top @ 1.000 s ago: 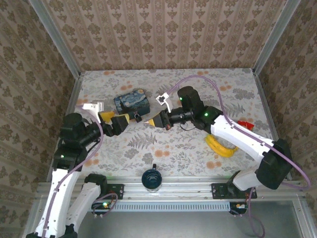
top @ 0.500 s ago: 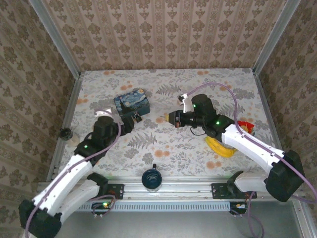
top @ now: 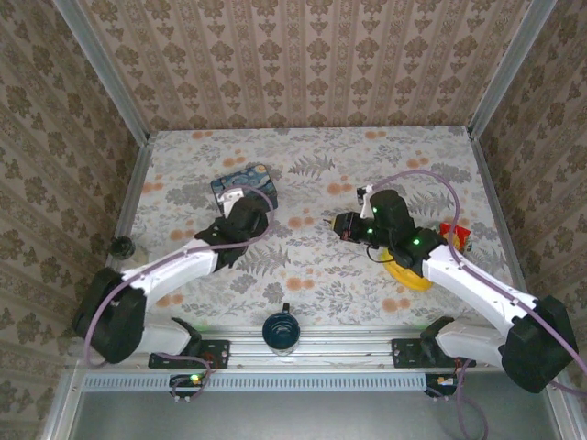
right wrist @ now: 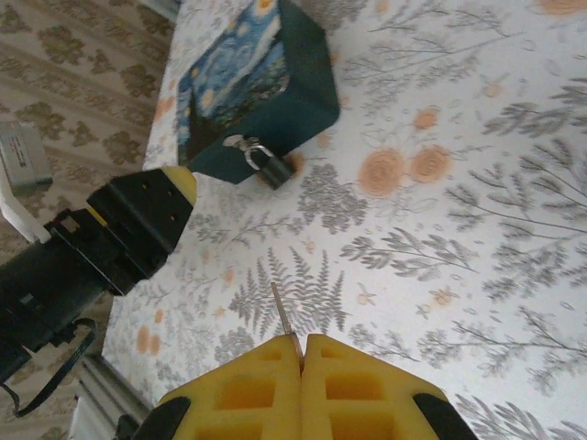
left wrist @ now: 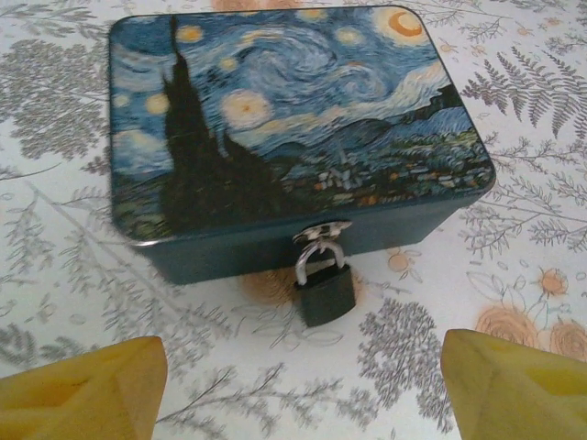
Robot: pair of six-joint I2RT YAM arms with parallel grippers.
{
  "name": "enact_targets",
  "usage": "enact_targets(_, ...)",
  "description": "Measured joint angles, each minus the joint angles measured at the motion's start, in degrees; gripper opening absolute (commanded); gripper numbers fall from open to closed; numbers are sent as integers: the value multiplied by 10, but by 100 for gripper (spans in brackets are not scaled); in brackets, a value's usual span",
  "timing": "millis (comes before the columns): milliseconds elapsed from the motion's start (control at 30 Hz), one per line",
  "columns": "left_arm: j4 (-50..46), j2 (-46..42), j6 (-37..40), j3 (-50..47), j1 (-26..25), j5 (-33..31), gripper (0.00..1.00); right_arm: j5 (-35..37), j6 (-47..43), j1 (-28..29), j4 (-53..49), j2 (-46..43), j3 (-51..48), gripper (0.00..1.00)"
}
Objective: Unlock a padlock with a key
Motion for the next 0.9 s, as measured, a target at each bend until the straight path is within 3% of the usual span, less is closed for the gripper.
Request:
enact_targets(433, -48, 199, -39, 151, -2, -57, 74, 39, 19, -9, 4, -51, -50, 0)
enact_targets(900, -75, 269, -76, 177, 18, -77, 71, 57, 27, -13, 19, -55, -62, 0)
